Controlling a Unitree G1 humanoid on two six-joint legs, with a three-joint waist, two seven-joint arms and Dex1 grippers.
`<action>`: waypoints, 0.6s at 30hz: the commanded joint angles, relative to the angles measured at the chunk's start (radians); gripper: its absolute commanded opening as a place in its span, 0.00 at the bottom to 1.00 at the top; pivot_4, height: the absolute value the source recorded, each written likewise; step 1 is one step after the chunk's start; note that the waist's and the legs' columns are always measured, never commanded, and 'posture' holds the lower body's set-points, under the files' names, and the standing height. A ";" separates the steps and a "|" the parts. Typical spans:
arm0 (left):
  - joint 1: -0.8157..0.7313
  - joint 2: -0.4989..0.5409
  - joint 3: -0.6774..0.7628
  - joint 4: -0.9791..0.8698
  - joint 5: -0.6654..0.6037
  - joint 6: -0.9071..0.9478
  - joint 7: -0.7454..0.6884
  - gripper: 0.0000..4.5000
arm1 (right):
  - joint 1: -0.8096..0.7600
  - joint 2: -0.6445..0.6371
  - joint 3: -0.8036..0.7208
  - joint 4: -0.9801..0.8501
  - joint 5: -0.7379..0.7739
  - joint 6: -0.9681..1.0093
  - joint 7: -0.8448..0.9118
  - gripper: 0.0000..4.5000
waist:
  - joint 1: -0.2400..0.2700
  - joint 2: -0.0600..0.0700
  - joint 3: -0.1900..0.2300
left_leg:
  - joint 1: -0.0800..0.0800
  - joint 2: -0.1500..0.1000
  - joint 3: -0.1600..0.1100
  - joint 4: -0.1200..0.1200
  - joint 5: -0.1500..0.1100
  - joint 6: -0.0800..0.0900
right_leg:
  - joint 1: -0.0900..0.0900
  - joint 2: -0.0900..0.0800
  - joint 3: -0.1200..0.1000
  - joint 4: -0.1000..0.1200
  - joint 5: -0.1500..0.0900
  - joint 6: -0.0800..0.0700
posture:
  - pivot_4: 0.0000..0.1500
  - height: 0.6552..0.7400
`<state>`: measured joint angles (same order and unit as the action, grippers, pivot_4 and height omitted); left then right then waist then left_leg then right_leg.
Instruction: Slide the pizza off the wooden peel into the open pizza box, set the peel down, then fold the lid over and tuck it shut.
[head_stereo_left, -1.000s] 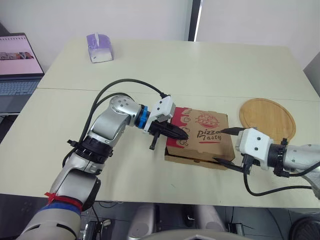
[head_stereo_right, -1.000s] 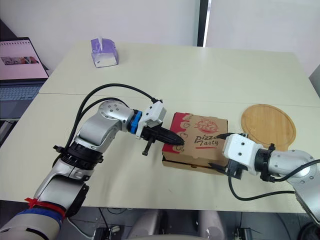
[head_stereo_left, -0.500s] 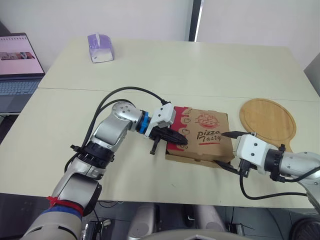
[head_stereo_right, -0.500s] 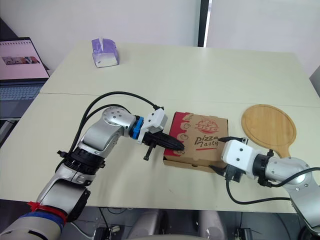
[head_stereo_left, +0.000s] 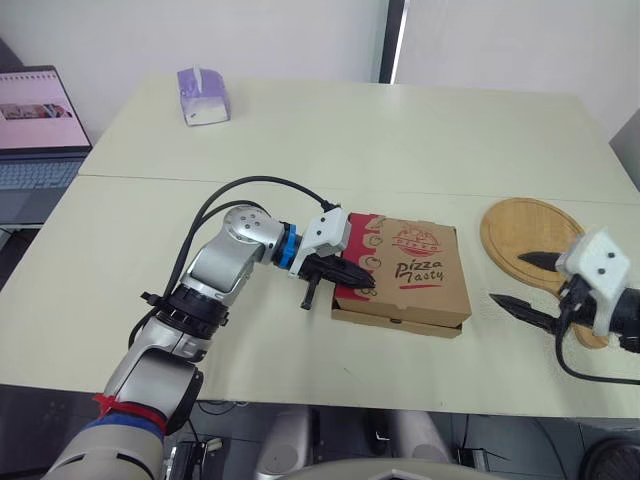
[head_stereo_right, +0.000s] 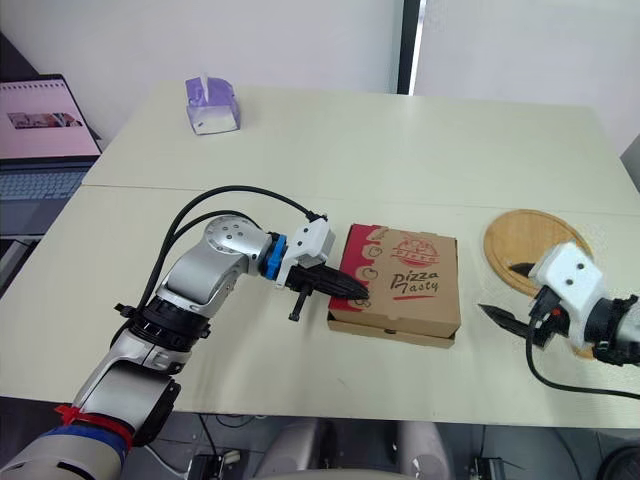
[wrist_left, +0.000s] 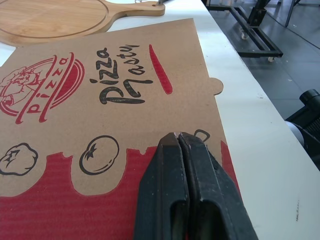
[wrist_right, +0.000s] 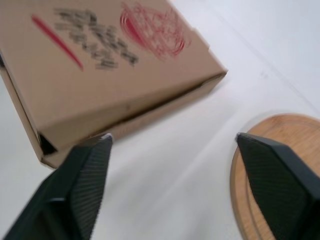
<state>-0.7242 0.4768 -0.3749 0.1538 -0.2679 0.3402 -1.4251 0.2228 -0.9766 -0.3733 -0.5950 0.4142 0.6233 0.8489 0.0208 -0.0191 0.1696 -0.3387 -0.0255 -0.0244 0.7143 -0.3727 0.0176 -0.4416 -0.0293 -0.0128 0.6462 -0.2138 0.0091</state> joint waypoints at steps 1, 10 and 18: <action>0.001 0.001 0.020 -0.026 -0.003 -0.005 0.011 0.00 | -0.006 0.020 0.073 -0.012 -0.031 -0.057 0.003 0.63 | 0.000 0.000 0.000 | 0.000 0.000 0.000 0.000 0.000 0.000 | 0.000 0.000 0.000 0.000 0.000 0.000 | 1.00 0.82; 0.001 0.004 0.019 -0.024 -0.002 -0.008 0.018 0.00 | -0.078 0.092 0.176 -0.059 0.033 -0.026 -0.008 0.00 | 0.000 0.000 0.000 | 0.000 0.000 0.000 0.000 0.001 -0.002 | 0.000 0.000 0.000 0.000 0.000 0.000 | 1.00 0.82; 0.009 0.001 0.017 -0.035 -0.004 -0.006 0.024 0.00 | -0.030 0.063 0.119 -0.058 0.008 -0.017 0.004 0.00 | 0.001 0.000 0.000 | 0.000 0.000 0.000 0.000 0.001 -0.002 | 0.000 0.000 0.000 0.000 0.000 0.000 | 1.00 0.82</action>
<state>-0.7147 0.4785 -0.3740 0.1505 -0.2679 0.3404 -1.4049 0.1897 -0.8902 -0.1886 -0.6324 0.4250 0.6203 0.8466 0.0222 -0.0190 0.1695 -0.3385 -0.0256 -0.0248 0.7146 -0.3714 0.0153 -0.4414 -0.0294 -0.0129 0.6461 -0.2138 0.0091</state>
